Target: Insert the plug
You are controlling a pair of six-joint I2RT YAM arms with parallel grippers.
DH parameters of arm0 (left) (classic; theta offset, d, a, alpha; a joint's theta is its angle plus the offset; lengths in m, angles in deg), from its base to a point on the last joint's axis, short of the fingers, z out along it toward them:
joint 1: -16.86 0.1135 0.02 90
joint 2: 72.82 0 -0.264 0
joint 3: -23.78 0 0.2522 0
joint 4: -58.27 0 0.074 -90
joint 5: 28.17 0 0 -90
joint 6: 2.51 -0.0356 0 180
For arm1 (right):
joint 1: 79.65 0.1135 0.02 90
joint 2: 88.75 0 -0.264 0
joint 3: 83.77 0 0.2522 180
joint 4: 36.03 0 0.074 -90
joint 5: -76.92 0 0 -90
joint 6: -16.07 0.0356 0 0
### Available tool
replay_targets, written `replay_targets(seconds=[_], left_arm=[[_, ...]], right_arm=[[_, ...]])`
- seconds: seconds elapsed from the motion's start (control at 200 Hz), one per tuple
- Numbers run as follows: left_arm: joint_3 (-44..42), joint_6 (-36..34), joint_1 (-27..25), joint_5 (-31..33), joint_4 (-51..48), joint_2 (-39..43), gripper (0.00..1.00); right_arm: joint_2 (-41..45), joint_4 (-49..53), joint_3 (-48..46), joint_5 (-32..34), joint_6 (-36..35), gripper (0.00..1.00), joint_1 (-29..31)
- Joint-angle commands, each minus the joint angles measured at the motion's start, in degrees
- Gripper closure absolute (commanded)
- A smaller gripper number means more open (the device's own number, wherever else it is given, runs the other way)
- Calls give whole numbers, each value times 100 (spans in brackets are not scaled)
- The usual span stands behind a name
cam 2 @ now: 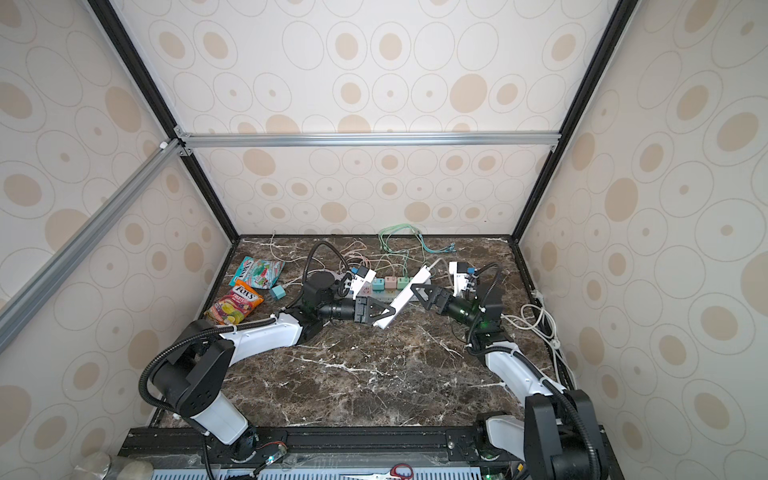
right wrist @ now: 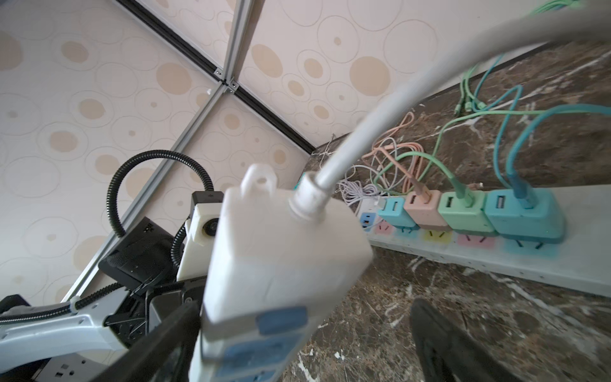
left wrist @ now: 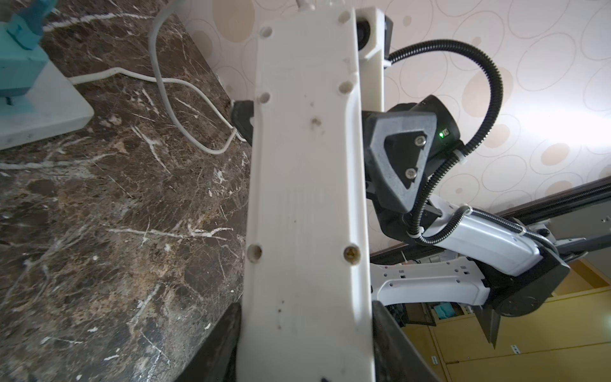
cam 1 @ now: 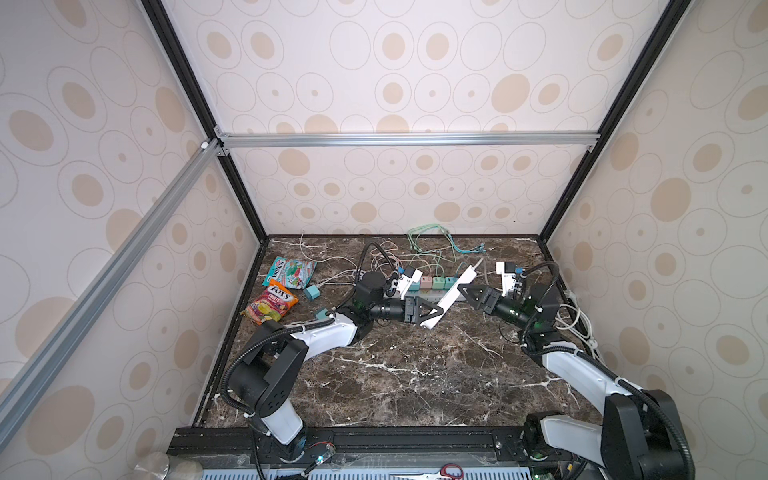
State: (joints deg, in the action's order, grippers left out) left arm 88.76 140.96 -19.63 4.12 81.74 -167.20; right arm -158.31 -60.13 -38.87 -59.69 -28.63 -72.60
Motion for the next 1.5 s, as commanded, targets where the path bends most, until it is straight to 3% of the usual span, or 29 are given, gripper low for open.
replay_targets(seconds=[0.0,0.13,0.26,0.375,0.495,0.555,0.655,0.74,0.835,0.945,1.095,1.255,1.386,1.496], left_arm=[[163,120,-25,-377,577,129,100],[176,92,-32,-365,570,124,100],[148,62,-34,-361,570,119,100],[149,-169,-28,-229,284,139,100],[301,-1499,-23,591,-1292,281,41],[421,-2380,-40,1544,-2430,350,25],[611,-3425,-178,3001,-3651,333,15],[588,-3961,-427,3890,-4017,319,11],[510,-4168,-642,4438,-4128,332,6],[328,-4165,-744,4584,-3948,425,2],[130,-4250,-863,4826,-3869,466,2],[-8,-4590,-1047,4779,-4034,435,2],[-171,-4710,-1173,4619,-3928,394,2],[-185,-4649,-1215,4457,-3869,291,2]], right_arm=[[-201,-925,240,-418,334,1,153],[-312,-774,325,-277,275,10,244],[-381,-466,339,-28,374,45,244],[-359,-33,276,261,399,58,277],[-231,1348,298,1218,363,77,382],[-160,2618,468,2214,437,77,560],[-263,4799,948,3851,968,77,991],[-474,5383,1039,4328,1695,76,1288],[-668,5632,1009,4779,2605,74,1717],[-1063,6452,1475,5480,3458,74,2368],[-1929,7434,2128,4973,4730,68,2627],[-2430,7790,2581,4989,5194,59,2783],[-2593,7467,2556,4971,5597,33,2789],[-2607,7441,2663,5022,5538,18,2776]])
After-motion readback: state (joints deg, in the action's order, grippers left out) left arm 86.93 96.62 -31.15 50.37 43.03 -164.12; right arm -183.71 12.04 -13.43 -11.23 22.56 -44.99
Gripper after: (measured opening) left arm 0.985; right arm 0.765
